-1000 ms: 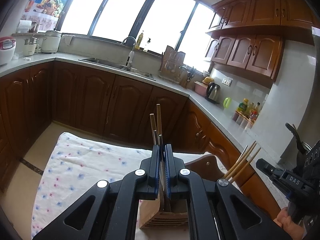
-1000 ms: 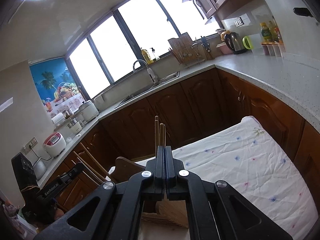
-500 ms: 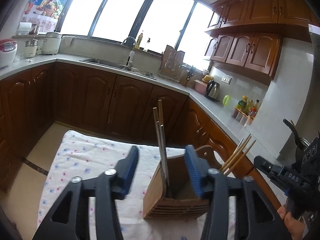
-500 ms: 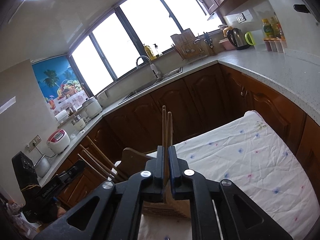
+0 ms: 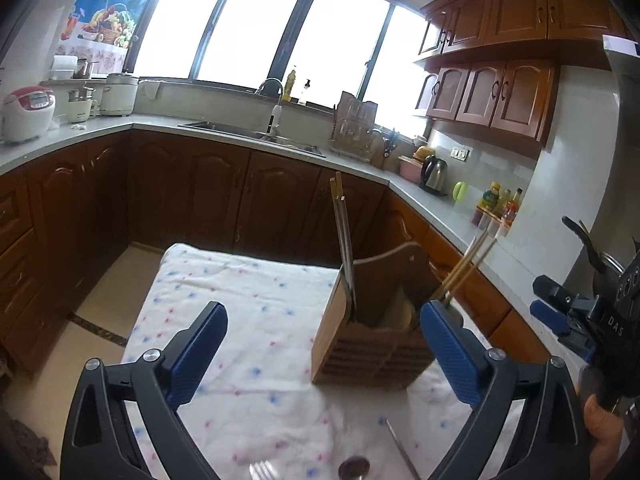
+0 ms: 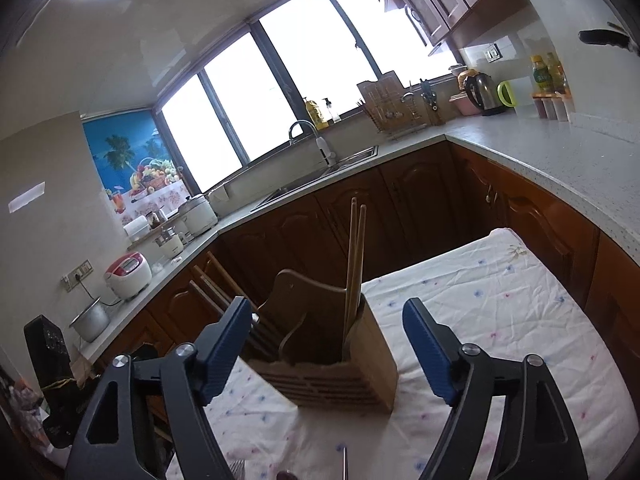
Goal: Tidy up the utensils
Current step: 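Withdraw both open grippers back from the holder over the cloth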
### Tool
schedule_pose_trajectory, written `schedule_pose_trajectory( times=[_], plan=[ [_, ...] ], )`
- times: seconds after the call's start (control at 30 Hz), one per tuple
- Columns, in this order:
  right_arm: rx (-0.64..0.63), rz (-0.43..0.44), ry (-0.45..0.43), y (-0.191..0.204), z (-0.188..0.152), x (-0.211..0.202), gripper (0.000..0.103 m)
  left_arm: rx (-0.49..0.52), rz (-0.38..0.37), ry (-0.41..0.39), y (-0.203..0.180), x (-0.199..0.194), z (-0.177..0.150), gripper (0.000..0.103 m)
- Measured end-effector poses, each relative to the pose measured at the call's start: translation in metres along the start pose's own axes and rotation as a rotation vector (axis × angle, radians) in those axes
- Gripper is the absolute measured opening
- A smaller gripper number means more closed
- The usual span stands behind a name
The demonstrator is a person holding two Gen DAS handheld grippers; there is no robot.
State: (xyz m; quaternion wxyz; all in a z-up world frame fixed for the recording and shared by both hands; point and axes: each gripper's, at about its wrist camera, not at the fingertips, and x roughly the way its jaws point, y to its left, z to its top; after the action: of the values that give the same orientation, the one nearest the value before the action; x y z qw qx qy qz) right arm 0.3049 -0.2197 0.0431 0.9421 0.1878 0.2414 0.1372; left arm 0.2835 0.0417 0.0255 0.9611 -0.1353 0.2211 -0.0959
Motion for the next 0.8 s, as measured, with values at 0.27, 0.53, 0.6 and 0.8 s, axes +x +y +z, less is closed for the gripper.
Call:
schedule_pose_trajectory(
  times=[0.27, 0.53, 0.6, 0.8],
  plan=[
    [-0.013, 0.008, 0.014, 0.005, -0.023, -0.023, 0.089, 0.004, 0.000, 0.026, -0.004, -0.045, -0.019, 0.102],
    [-0.093, -0.020, -0.014, 0.022, -0.054, -0.056, 0.098, 0.013, -0.001, 0.025, -0.003, -0.084, -0.030, 0.102],
    [-0.117, -0.024, -0.024, 0.027, -0.059, -0.064, 0.100, 0.028, -0.004, 0.023, -0.005, -0.092, -0.034, 0.102],
    [-0.163, -0.032, -0.044, 0.036, -0.076, -0.085, 0.102, 0.100, 0.017, 0.021, -0.014, -0.114, -0.047, 0.102]
  ],
)
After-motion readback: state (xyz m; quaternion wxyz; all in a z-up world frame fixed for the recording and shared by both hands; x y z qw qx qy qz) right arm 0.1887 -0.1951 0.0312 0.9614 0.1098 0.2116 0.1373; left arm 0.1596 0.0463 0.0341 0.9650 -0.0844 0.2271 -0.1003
